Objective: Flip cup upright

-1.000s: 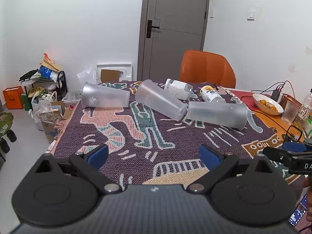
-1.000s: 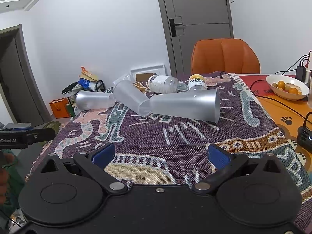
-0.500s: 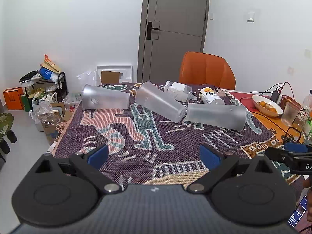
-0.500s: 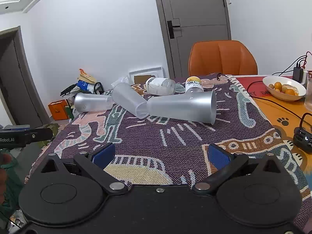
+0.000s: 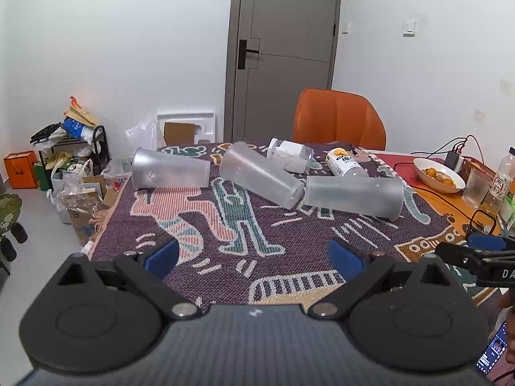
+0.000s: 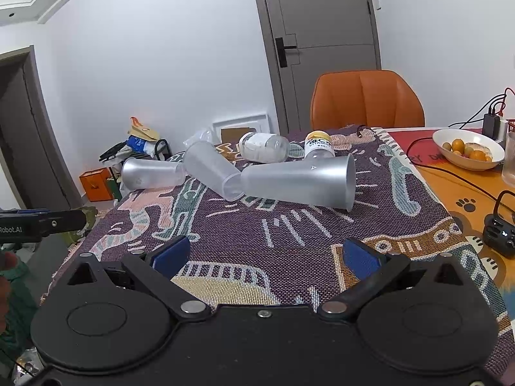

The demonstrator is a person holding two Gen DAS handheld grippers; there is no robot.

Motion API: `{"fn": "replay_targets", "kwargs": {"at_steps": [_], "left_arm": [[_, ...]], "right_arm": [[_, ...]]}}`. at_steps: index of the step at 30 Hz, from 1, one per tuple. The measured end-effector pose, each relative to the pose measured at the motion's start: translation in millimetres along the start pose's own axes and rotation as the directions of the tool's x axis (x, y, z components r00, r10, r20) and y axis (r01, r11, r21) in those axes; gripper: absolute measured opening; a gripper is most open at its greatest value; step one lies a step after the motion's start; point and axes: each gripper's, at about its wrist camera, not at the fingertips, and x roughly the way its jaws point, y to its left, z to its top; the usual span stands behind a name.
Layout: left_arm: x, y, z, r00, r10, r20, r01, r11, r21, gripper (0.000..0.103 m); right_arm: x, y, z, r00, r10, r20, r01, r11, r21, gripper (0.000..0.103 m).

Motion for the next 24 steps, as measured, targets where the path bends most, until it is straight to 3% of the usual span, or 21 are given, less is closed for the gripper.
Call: {"fn": "replay_targets", "kwargs": {"at_steps": [13,24], "left_arm": [[15,1,4,0.999,-0.039,0.002,0.039,0.999,0.009,0.099],[55,-16,26,0.996,-0.092,-0.014,0.093,0.993,0.075,0.098]], "right_arm": [[12,-4,3,1.000,-0.005,-0.022,0.005,1.000,0.001,0.103],[38,-30,9,0.999,-0.017,-0.046,0.020,0.997,0.071,0.103]]}}
